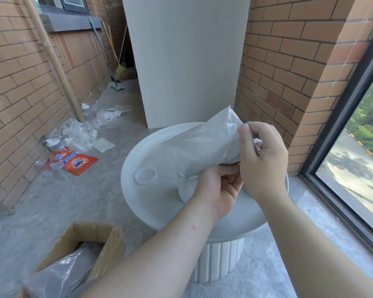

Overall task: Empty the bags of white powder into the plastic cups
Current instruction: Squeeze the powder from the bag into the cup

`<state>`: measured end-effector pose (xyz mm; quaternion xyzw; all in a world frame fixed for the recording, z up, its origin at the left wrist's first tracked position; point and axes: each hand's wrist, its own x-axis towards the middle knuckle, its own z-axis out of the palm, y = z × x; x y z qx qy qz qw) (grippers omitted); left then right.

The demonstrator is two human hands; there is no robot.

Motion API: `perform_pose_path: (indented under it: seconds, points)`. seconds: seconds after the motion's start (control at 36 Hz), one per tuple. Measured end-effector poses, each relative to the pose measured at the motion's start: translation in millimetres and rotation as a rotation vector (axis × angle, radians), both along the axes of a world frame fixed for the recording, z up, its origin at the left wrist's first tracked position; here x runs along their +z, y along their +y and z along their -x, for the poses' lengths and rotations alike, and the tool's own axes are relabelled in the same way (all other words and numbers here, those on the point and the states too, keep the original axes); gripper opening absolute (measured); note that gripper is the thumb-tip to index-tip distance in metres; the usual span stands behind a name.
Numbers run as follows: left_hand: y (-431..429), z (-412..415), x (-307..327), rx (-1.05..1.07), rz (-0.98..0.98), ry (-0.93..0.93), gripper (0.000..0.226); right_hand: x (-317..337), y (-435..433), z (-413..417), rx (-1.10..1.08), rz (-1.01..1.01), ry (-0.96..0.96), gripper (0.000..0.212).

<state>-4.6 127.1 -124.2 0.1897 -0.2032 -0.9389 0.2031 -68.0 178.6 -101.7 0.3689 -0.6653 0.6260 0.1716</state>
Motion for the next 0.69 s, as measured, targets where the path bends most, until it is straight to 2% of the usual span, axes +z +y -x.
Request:
perform_pose_path:
  seconds: [0.69]
  points:
    - [2.3,-1.3,4.1,-0.002,0.018,-0.018,0.044,-0.5,-0.8,-0.6,-0.003,-0.012,0.032,0.015]
